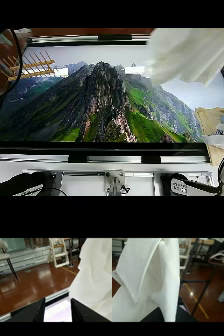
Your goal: Fold the shirts.
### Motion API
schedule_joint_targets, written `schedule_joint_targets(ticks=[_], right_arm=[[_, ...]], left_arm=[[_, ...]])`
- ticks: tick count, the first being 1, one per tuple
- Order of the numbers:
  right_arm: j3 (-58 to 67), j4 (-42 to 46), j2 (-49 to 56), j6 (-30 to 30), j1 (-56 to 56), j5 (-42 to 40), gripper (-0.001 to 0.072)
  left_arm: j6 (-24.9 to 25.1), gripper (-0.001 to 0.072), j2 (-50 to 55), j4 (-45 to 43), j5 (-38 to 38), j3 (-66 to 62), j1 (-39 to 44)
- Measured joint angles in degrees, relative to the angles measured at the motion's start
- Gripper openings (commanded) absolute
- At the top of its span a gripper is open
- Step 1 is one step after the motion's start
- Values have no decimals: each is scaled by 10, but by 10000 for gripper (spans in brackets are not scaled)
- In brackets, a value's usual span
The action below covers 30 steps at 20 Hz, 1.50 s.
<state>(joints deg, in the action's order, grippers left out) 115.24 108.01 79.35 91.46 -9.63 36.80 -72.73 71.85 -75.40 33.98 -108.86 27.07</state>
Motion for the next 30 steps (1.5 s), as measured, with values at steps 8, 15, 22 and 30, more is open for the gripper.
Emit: schedule_joint_targets(ticks=[8, 15, 22, 30], right_arm=[[12, 73, -11, 39, -148, 3, 74], [13, 102, -21, 56, -235, 7, 74], [13, 109, -25, 77, -305, 10, 74], [13, 108, -24, 82, -387, 43, 74]], left_arm=[[-13, 403, 0, 9, 60, 0, 1], [-15, 403, 0, 23, 139, 0, 1], [-16, 400, 0, 52, 217, 0, 1], [-16, 397, 0, 92, 273, 0, 1]])
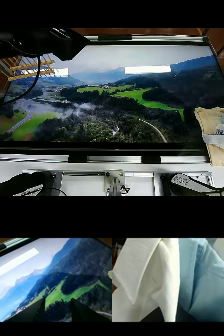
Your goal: Fold the shirts.
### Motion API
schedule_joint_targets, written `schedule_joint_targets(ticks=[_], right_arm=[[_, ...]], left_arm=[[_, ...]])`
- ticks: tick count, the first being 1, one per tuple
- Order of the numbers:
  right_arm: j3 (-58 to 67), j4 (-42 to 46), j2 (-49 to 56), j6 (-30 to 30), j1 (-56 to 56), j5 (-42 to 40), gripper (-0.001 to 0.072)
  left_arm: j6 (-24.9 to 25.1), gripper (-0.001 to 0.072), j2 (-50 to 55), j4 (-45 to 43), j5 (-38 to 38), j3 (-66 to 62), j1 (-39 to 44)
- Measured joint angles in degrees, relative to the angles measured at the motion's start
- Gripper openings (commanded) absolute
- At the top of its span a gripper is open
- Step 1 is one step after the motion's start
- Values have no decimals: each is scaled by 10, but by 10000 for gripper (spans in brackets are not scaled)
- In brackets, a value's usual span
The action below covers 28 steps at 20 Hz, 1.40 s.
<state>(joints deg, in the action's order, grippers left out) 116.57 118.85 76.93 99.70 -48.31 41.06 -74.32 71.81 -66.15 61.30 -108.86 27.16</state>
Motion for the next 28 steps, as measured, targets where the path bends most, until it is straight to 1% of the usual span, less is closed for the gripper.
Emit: schedule_joint_targets(ticks=[9, 10, 11, 12, 17, 20, 25, 28], right_arm=[[-1, -17, 13, 2, -28, 51, 83], [-1, -19, 14, 2, -29, 60, 193], [-2, -20, 15, 2, -29, 68, 576], [-2, -24, 16, 2, -30, 80, 666], [-2, -66, -6, 2, -25, 103, 665], [-2, -87, -37, 2, -10, 142, 665], [-21, -127, -68, -17, 11, 307, 664], [-78, -207, -73, -36, 14, 419, 664]], left_arm=[[0, 397, 0, 40, 13, 0, 0], [0, 397, 0, 43, 13, 0, 0], [0, 397, 0, 46, 13, 0, 0], [0, 397, 0, 47, 14, 0, 0], [0, 397, 0, 50, 14, 0, 0], [0, 397, 0, 51, 14, 0, 0], [1, 397, 2, 40, 21, 0, 0], [1, 397, 3, 15, 51, 1, -1]])
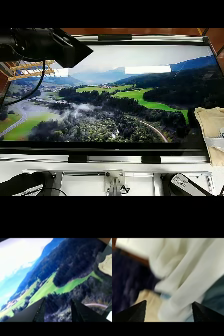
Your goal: Fold the shirts.
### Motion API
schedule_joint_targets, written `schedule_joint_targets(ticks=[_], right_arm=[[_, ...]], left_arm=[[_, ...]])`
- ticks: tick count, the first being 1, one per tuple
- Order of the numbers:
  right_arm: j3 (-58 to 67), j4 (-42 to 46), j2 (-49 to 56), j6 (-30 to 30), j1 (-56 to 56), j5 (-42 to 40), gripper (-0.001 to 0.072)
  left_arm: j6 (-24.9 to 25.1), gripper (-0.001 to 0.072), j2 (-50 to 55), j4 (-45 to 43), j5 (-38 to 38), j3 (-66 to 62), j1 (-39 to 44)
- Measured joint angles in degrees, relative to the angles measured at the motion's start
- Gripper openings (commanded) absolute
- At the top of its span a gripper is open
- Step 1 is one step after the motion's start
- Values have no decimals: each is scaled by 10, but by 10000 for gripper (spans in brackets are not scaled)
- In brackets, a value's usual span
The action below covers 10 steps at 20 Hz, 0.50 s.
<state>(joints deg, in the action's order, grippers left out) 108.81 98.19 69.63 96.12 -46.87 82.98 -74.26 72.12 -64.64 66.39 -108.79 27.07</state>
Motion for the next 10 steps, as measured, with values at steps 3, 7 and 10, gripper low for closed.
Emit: schedule_joint_targets(ticks=[3, 7, 10], right_arm=[[-88, -102, -3, -8, 5, 94, 664], [-239, -188, -19, -7, 83, 131, 664], [-350, -236, -24, 26, 208, 61, 663]], left_arm=[[-1, 397, 1, -34, 51, 1, 0], [-27, 397, 6, -72, 85, 26, 0], [-52, 398, 19, -85, 95, 67, 0]])
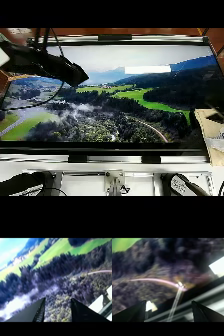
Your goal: Fold the shirts.
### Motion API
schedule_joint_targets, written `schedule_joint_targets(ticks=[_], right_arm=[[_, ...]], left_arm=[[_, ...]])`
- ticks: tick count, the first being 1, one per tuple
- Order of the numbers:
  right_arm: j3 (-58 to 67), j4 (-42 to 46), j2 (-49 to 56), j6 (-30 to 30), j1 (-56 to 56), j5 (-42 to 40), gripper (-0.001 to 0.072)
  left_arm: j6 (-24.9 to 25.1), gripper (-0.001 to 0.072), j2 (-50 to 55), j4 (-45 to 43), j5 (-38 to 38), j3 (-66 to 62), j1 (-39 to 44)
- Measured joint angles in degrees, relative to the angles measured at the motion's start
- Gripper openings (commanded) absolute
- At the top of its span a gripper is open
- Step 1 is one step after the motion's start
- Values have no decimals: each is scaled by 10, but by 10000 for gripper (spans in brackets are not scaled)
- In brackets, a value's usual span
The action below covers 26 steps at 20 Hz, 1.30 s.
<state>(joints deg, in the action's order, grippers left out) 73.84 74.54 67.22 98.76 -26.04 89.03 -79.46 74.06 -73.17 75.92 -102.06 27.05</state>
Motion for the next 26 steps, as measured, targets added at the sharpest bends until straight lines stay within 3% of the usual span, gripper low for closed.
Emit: schedule_joint_targets(ticks=[3, 7, 10, 16, 26], right_arm=[[-58, -98, 19, 2, 150, -143, 664], [-54, -217, 40, -134, 325, -323, 663], [-12, -175, 37, -192, 400, -381, 663], [26, -30, 31, -148, 440, -421, 663], [32, 7, 31, -134, 447, -558, 663]], left_arm=[[-44, 398, 23, -6, 2, 47, -2], [-94, 397, 51, -17, -2, 80, -5], [-108, 398, 58, -32, -24, 88, -6], [-115, 398, 69, -50, -44, 93, -6], [-117, 398, 76, -54, -50, 93, -6]])
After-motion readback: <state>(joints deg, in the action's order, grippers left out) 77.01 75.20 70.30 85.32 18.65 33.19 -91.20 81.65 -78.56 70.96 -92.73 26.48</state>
